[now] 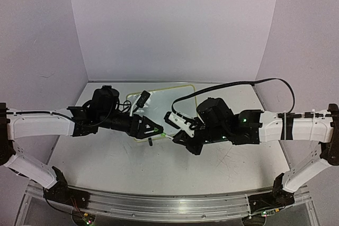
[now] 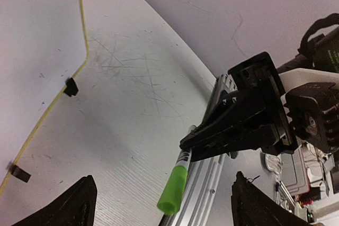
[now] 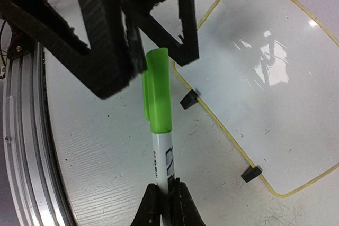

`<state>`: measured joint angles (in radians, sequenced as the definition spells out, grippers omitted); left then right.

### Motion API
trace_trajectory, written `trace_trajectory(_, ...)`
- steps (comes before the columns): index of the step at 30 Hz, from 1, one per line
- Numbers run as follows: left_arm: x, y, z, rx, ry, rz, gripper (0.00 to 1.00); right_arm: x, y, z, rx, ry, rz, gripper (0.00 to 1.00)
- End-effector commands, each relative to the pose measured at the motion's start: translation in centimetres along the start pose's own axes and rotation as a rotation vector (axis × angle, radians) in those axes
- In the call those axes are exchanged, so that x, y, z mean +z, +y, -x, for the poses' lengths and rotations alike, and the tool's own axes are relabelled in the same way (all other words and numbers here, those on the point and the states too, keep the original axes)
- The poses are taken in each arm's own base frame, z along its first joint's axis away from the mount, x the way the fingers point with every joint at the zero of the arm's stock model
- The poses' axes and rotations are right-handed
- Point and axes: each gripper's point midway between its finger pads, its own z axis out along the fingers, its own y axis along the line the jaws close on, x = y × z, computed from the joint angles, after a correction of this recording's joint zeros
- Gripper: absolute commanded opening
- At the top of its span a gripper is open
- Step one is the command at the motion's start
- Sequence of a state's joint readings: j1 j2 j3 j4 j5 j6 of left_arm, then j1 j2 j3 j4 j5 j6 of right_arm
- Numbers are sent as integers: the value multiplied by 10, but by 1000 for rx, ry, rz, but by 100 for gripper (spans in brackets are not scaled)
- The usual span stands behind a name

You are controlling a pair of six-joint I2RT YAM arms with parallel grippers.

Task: Write a sentence on the whiteboard
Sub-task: Pass from the right arm to the left

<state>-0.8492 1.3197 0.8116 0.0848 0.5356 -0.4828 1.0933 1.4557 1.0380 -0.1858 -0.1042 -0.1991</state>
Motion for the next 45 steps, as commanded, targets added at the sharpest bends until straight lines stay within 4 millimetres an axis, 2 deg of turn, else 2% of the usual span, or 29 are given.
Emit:
trace_trajectory(1, 1, -45, 13, 98, 37, -235, 84, -8, 13, 13, -111, -26, 75, 0)
trace_trajectory(6, 9, -43, 0, 48, 105, -278, 63, -12, 11, 12, -122, -33, 58, 0)
trace_trajectory(11, 11, -37, -9, 25, 129, -269, 56, -17, 8, 16, -126, -51, 42, 0)
trace_trajectory(14, 12, -35, -9, 24, 125, -259, 48, -16, 8, 16, -128, -50, 41, 0)
trace_trajectory(17, 14, -34, -6, 22, 122, -254, 35, -15, 8, 15, -127, -46, 40, 0)
trace_trajectory(22, 17, -31, -4, 18, 123, -234, 24, -16, 6, 16, -127, -48, 31, 0)
trace_trajectory(27, 19, -26, -6, 12, 130, -218, 19, -15, 6, 17, -127, -48, 30, 0)
trace_trajectory(31, 17, -26, 1, 37, 102, -192, 7, -15, 2, 15, -115, -40, 7, 0)
trace_trajectory(32, 15, -26, 3, 46, 90, -181, 4, -16, 0, 15, -107, -40, -1, 7)
trace_trajectory(34, 12, -25, 10, 66, 58, -152, 0, -21, -3, 15, -84, -55, -23, 57)
trace_trajectory(35, 9, -24, 14, 77, 37, -134, 0, -25, -8, 16, -62, -76, -51, 73)
trace_trajectory(36, 6, -23, 19, 89, 9, -106, 0, -30, -13, 19, -35, -101, -75, 81)
trace_trajectory(39, -9, -13, 43, 128, -115, 20, 0, -52, -34, 31, 103, -197, -149, 94)
trace_trajectory(42, -31, -13, 74, 168, -281, 112, 0, -84, -66, 38, 286, -342, -282, 98)
trace_trajectory(45, -54, -33, 110, 196, -462, 87, 0, -111, -87, 45, 465, -513, -332, 98)
